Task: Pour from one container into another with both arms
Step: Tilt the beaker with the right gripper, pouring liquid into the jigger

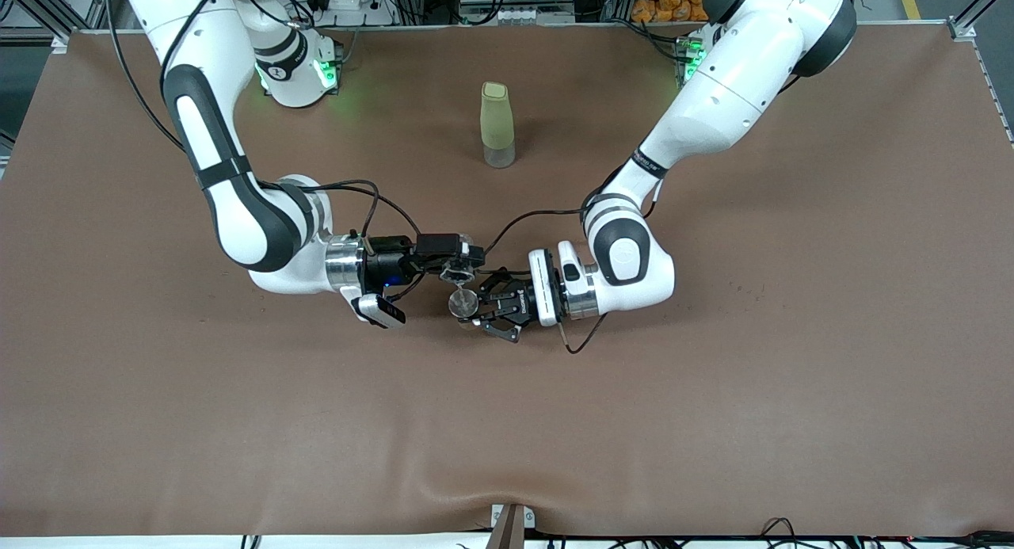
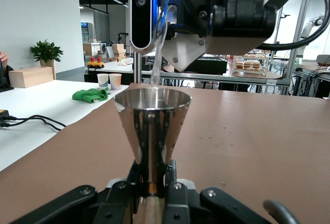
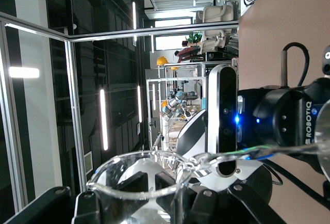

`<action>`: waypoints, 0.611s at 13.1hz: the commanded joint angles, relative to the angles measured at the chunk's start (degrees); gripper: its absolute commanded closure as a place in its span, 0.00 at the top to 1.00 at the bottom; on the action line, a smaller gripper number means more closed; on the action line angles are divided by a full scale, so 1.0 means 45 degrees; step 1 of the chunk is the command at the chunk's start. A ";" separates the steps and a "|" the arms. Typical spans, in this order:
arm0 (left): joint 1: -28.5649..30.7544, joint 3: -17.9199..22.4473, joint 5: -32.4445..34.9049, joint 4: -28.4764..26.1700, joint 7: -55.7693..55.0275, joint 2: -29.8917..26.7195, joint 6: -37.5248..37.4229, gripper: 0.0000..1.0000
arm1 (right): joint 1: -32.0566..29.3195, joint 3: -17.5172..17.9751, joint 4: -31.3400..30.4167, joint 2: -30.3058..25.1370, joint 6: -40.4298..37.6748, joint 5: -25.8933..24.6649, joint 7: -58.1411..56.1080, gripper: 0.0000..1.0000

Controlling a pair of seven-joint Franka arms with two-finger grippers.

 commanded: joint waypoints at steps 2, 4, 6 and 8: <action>0.0049 -0.0010 -0.0332 -0.0512 0.0384 -0.0486 -0.0087 0.00 | -0.0025 0.0056 0.0316 0.0213 -0.0072 0.0266 0.0874 0.00; 0.0049 -0.0010 -0.0332 -0.0512 0.0384 -0.0486 -0.0068 0.00 | -0.0044 0.0056 0.0394 0.0251 -0.0092 0.0266 0.1286 0.00; 0.0068 -0.0010 -0.0332 -0.0531 0.0384 -0.0506 -0.0087 0.00 | -0.0083 0.0056 0.0492 0.0349 -0.0111 0.0286 0.1598 0.00; 0.0068 -0.0010 -0.0332 -0.0570 0.0365 -0.0583 -0.0087 0.00 | -0.0122 0.0056 0.0589 0.0369 -0.0111 0.0286 0.2027 0.00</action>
